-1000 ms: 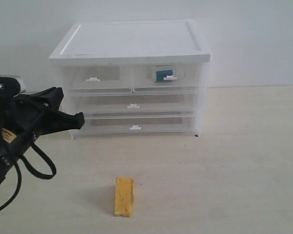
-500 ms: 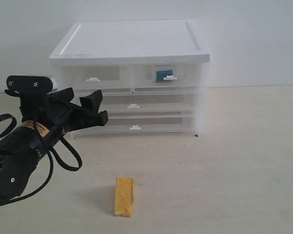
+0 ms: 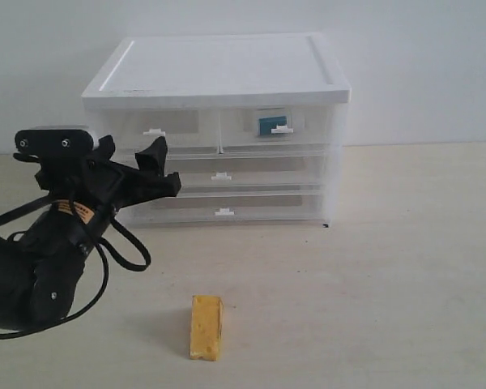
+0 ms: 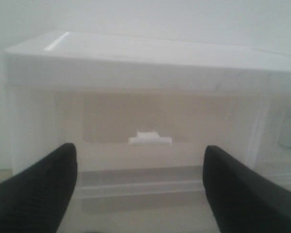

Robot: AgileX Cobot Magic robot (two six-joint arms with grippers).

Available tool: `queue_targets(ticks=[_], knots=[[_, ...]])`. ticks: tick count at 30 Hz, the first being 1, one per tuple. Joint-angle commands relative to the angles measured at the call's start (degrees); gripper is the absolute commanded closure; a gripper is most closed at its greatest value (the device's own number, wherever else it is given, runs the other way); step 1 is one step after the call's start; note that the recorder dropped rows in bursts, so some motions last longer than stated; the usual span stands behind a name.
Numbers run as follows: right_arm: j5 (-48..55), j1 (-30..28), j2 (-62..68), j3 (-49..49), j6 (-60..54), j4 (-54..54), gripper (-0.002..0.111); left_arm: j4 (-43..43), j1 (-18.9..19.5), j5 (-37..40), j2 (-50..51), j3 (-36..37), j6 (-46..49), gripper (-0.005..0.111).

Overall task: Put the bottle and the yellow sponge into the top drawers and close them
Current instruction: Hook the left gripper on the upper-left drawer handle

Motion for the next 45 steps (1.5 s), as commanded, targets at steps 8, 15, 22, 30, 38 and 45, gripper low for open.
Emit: queue_targets(ticks=[8, 15, 22, 30, 38, 45], knots=[[-0.3, 0.0, -0.4, 0.2, 0.1, 0.3, 0.108, -1.5, -0.4, -1.6, 3.0, -4.3, 2.6, 0.038], [-0.3, 0.0, -0.4, 0.2, 0.1, 0.3, 0.108, -2.9, -0.4, -1.6, 5.6, -7.5, 3.0, 0.038], [-0.3, 0.0, -0.4, 0.2, 0.1, 0.3, 0.108, -3.1, -0.4, -1.6, 7.3, -9.4, 3.3, 0.038], [-0.3, 0.0, -0.4, 0.2, 0.1, 0.3, 0.108, -3.4, -0.4, -1.6, 7.7, -11.5, 5.4, 0.038], [-0.3, 0.0, -0.4, 0.2, 0.1, 0.3, 0.108, -6.9, -0.4, -1.6, 8.0, -12.2, 5.4, 0.04], [-0.3, 0.0, -0.4, 0.2, 0.1, 0.3, 0.108, -6.7, -0.4, -1.6, 8.0, -12.2, 5.4, 0.081]])
